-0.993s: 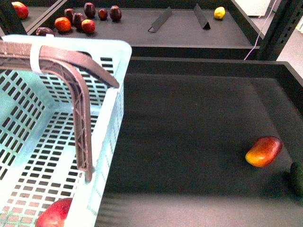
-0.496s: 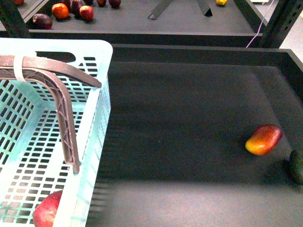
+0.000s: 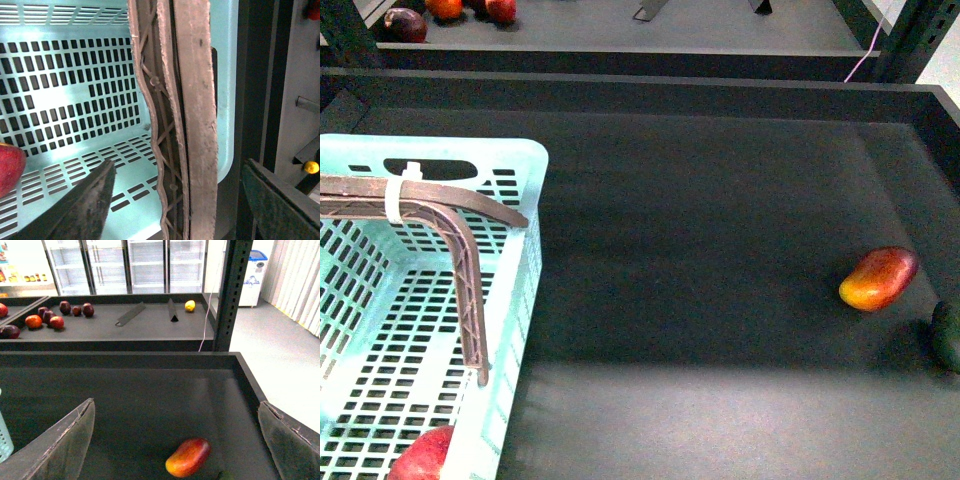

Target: Pick apple with right arm and hold basket with left

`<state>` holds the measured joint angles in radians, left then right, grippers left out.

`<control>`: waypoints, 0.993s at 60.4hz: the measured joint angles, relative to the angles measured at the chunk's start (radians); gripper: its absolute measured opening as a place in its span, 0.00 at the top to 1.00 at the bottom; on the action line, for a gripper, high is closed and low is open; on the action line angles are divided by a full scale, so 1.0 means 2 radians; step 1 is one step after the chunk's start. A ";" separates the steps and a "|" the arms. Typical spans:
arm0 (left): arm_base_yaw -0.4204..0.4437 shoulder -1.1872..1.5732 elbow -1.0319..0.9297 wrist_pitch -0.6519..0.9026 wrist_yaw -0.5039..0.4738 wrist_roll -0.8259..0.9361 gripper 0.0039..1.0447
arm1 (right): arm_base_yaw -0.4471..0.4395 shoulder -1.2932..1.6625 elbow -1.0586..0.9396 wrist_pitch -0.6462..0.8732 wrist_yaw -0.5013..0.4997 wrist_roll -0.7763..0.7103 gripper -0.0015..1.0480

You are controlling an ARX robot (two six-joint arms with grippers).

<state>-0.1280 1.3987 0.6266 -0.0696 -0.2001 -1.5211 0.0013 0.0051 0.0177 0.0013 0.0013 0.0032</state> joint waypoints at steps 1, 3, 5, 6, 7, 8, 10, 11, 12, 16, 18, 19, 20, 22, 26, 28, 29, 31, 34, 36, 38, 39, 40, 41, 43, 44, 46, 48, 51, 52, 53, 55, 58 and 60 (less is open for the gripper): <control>0.000 -0.008 0.002 -0.012 -0.001 0.000 0.18 | 0.000 0.000 0.000 0.000 0.000 0.000 0.08; 0.000 -0.026 0.002 -0.034 -0.002 -0.001 0.09 | 0.000 0.000 0.000 0.000 0.000 0.000 0.08; -0.001 -0.046 0.003 -0.057 -0.004 0.001 0.05 | 0.000 0.000 0.000 0.000 0.000 0.000 0.08; -0.002 -0.054 0.003 -0.064 -0.005 0.001 0.06 | 0.000 0.000 0.000 0.000 0.000 0.000 0.08; -0.003 -0.065 0.003 -0.073 -0.006 0.002 0.07 | 0.000 0.000 0.000 0.000 0.000 0.000 0.08; -0.004 -0.073 0.003 -0.080 -0.009 0.004 0.07 | 0.000 0.000 0.000 0.000 0.000 0.000 0.08; -0.006 -0.090 0.004 -0.092 -0.012 0.007 0.07 | 0.000 0.000 0.000 0.000 0.000 0.000 0.08; -0.007 -0.099 0.004 -0.094 -0.014 0.008 0.07 | 0.000 0.000 0.000 0.000 0.000 0.000 0.08; -0.008 -0.104 0.005 -0.095 -0.014 0.009 0.07 | 0.000 0.000 0.000 0.000 0.000 0.000 0.08; -0.008 -0.111 0.008 -0.096 -0.016 0.011 0.07 | 0.000 0.000 0.000 0.000 0.000 0.000 0.08; -0.008 -0.111 0.008 -0.096 -0.016 0.012 0.07 | 0.000 0.000 0.000 0.000 0.000 0.000 0.08; -0.008 -0.110 0.008 -0.096 -0.016 0.012 0.07 | 0.000 0.000 0.000 0.000 0.000 0.000 0.08; -0.008 -0.110 0.008 -0.096 -0.016 0.012 0.07 | 0.000 0.000 0.000 0.000 0.000 0.000 0.08; -0.008 -0.110 0.008 -0.096 -0.015 0.013 0.07 | 0.000 0.000 0.000 0.000 0.000 0.000 0.08; -0.003 -0.113 -0.037 0.034 0.020 0.103 0.15 | 0.000 0.000 0.000 0.000 0.000 0.000 0.08; 0.001 -0.118 -0.083 0.149 0.037 0.196 0.22 | 0.000 0.000 0.000 0.000 0.000 0.000 0.08; 0.002 -0.120 -0.094 0.178 0.038 0.220 0.24 | 0.000 0.000 0.000 0.000 0.000 0.000 0.08; 0.004 -0.126 -0.136 0.279 0.045 0.322 0.30 | 0.000 0.000 0.000 0.000 0.000 0.000 0.08; 0.008 -0.138 -0.171 0.370 0.050 0.453 0.39 | 0.000 0.000 0.000 0.000 0.000 0.000 0.08; 0.011 -0.151 -0.186 0.417 0.052 0.535 0.46 | 0.000 0.000 0.000 0.000 0.000 0.000 0.08; 0.017 -0.173 -0.197 0.442 0.054 0.623 0.55 | 0.000 0.000 0.000 0.000 0.000 0.000 0.08; 0.019 -0.182 -0.201 0.444 0.056 0.651 0.60 | 0.000 0.000 0.000 0.000 0.000 0.000 0.08; 0.021 -0.189 -0.206 0.443 0.058 0.669 0.63 | 0.000 0.000 0.000 0.000 0.000 0.000 0.08; 0.023 -0.198 -0.214 0.442 0.061 0.690 0.69 | 0.000 0.000 0.000 0.000 0.000 0.000 0.08; 0.024 -0.204 -0.220 0.439 0.062 0.706 0.74 | 0.000 0.000 0.000 0.000 0.000 0.000 0.08; 0.026 -0.208 -0.225 0.437 0.065 0.715 0.77 | 0.000 0.000 0.000 0.000 0.000 0.000 0.08; 0.040 -0.219 -0.234 0.431 0.090 0.727 0.84 | 0.000 0.000 0.000 0.000 0.000 0.000 0.08; 0.048 -0.227 -0.240 0.427 0.097 0.735 0.89 | 0.000 0.000 0.000 0.000 0.000 0.000 0.08; 0.058 -0.242 -0.248 0.419 0.097 0.741 0.98 | 0.000 0.000 0.000 0.000 0.001 0.000 0.08; 0.060 -0.249 -0.251 0.416 0.097 0.743 0.97 | 0.000 0.000 0.000 0.000 0.000 0.000 0.08; 0.062 -0.257 -0.253 0.412 0.097 0.745 0.97 | 0.000 0.000 0.000 0.000 0.000 0.000 0.08; 0.062 -0.267 -0.257 0.407 0.098 0.747 0.98 | 0.000 0.000 0.000 0.000 0.000 0.000 0.08; 0.062 -0.281 -0.262 0.399 0.099 0.750 0.98 | 0.000 0.000 0.000 0.000 0.000 0.000 0.08; 0.062 -0.294 -0.267 0.391 0.100 0.751 0.98 | 0.000 0.000 0.000 0.000 0.000 0.000 0.08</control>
<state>-0.0044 0.8116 0.0921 0.7132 -0.0006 -0.0196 0.0013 0.0048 0.0177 0.0013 0.0013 0.0032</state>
